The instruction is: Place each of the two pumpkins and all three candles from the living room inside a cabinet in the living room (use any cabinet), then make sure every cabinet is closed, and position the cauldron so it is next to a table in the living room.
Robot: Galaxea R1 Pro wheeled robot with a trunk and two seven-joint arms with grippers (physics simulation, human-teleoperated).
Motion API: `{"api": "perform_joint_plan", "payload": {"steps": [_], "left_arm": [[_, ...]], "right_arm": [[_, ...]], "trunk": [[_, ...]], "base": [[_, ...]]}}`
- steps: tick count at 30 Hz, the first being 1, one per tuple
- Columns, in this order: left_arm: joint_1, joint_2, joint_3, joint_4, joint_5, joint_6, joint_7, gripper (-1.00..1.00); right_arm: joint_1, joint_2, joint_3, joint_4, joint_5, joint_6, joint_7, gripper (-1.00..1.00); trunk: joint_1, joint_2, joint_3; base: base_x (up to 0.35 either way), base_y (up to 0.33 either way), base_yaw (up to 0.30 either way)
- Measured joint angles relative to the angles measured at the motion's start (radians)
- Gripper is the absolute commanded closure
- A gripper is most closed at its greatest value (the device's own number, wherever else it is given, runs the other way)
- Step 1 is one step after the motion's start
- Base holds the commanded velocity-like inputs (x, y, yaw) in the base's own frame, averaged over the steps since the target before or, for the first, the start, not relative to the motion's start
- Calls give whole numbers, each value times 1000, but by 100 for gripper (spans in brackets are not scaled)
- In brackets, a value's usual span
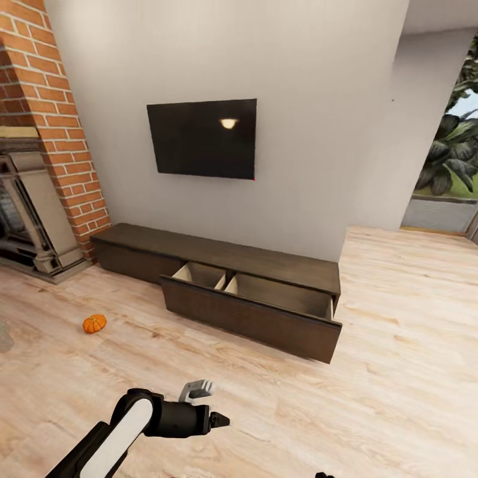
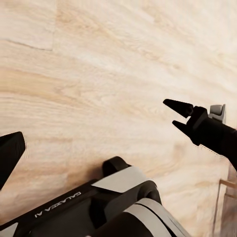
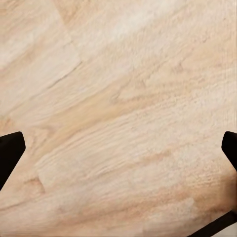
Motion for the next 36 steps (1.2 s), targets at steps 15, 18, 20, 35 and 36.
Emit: {"api": "perform_joint_plan", "payload": {"steps": [15, 18, 20, 35, 36], "left_arm": [[1, 4, 9, 181, -131, -170, 131, -100], [1, 4, 7, 323, -179, -297, 138, -100], [1, 4, 6, 404, -198, -361, 139, -100], [1, 0, -32, 723, -291, -688, 129, -100], [2, 0, -32, 738, -293, -699, 129, -100]], "right_arm": [[0, 2, 20, 0, 104, -146, -2, -100], [0, 3, 21, 0, 149, -162, -2, -100], [0, 3, 22, 0, 166, -168, -3, -100], [-10, 139, 179, -45, 360, -187, -334, -100], [-10, 146, 183, -57, 371, -187, -359, -100]], "trunk": [[0, 0, 0], [0, 0, 0], [0, 0, 0], [0, 0, 0], [0, 0, 0]], "base": [[0, 0, 291], [0, 0, 291], [0, 0, 291], [0, 0, 257], [0, 0, 289]]}}
